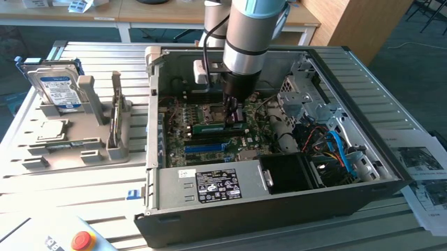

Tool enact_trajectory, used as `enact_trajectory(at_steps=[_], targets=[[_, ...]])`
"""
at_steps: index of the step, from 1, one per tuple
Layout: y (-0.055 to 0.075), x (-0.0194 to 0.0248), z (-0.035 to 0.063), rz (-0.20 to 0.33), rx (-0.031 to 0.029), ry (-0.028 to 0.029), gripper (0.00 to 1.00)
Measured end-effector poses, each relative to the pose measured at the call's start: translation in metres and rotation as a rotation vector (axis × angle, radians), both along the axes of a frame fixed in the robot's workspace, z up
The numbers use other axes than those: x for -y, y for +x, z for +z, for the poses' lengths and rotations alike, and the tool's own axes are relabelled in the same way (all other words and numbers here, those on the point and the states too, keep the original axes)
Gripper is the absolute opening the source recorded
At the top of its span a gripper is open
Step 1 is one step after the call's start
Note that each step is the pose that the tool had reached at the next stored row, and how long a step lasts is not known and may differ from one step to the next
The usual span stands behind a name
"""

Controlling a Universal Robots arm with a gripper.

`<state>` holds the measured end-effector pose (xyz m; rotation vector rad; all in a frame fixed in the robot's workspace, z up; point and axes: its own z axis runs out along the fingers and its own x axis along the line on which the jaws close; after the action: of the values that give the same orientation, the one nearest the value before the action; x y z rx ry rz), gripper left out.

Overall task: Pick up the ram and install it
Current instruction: 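Insert the ram into the slot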

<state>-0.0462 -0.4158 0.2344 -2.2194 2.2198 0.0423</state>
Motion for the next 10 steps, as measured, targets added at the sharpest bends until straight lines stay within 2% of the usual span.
enact_trajectory(at_steps=[10], targets=[[0.0000,0.0000,-0.0022,0.000,0.0001,0.0000,0.12]])
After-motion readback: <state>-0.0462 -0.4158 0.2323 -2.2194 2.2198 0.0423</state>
